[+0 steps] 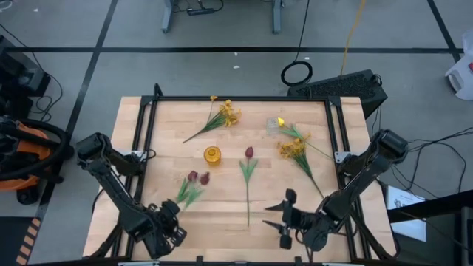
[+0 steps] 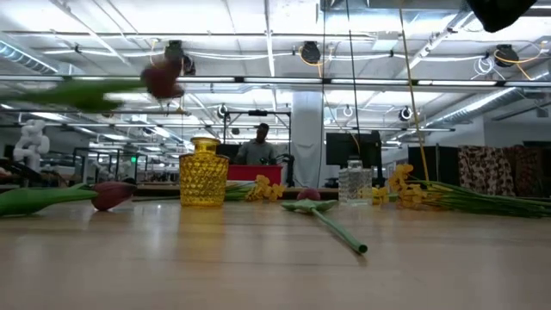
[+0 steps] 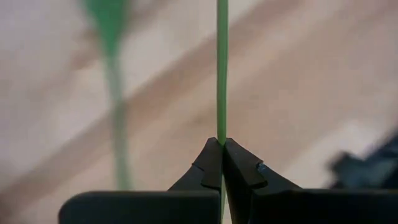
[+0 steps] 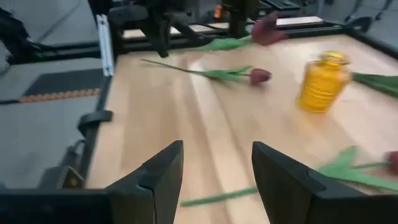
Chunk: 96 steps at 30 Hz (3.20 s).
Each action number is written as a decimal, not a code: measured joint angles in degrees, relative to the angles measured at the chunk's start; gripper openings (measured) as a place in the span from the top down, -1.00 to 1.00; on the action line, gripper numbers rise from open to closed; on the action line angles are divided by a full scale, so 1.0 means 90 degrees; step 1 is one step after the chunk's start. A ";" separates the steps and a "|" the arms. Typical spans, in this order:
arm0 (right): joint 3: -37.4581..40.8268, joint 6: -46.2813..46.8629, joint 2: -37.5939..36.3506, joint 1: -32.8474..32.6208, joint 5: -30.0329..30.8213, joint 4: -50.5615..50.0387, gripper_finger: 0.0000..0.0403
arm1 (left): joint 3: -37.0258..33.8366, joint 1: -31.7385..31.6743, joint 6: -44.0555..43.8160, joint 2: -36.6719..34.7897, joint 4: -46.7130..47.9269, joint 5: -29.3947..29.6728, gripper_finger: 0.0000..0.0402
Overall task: Sort flowers into vase by color
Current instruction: Move the right violet tulip to the middle left of the table
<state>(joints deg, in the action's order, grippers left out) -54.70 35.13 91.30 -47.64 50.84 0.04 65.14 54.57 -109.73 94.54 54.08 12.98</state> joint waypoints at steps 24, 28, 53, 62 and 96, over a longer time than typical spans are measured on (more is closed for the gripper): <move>0.0000 0.0192 -0.0638 0.0467 0.0782 -0.1979 0.09 | -0.1237 -0.0028 -0.1346 0.0006 -0.0006 -0.0166 0.93; 0.0000 0.0156 -0.0636 0.0549 0.0645 -0.2209 0.09 | -0.1368 -0.0143 -0.1398 0.0006 -0.0499 -0.0109 0.77; -0.0005 0.0659 -0.0636 0.0537 0.0367 -0.3197 0.09 | -0.0542 -0.1387 0.0062 0.0006 -0.0760 0.1144 0.17; -0.0007 0.0832 -0.0634 0.0534 0.0519 -0.3185 0.09 | -0.0534 -0.2238 0.3993 0.0387 -0.4416 0.2980 0.17; -0.0010 0.2812 -0.0648 0.0435 0.0029 -0.5683 0.09 | 0.2713 -0.3016 0.4782 0.3754 -0.4680 0.4107 0.17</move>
<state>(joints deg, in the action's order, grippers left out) -54.78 60.43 85.47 -43.72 51.10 -51.10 89.56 27.42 -66.69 128.32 11.96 49.94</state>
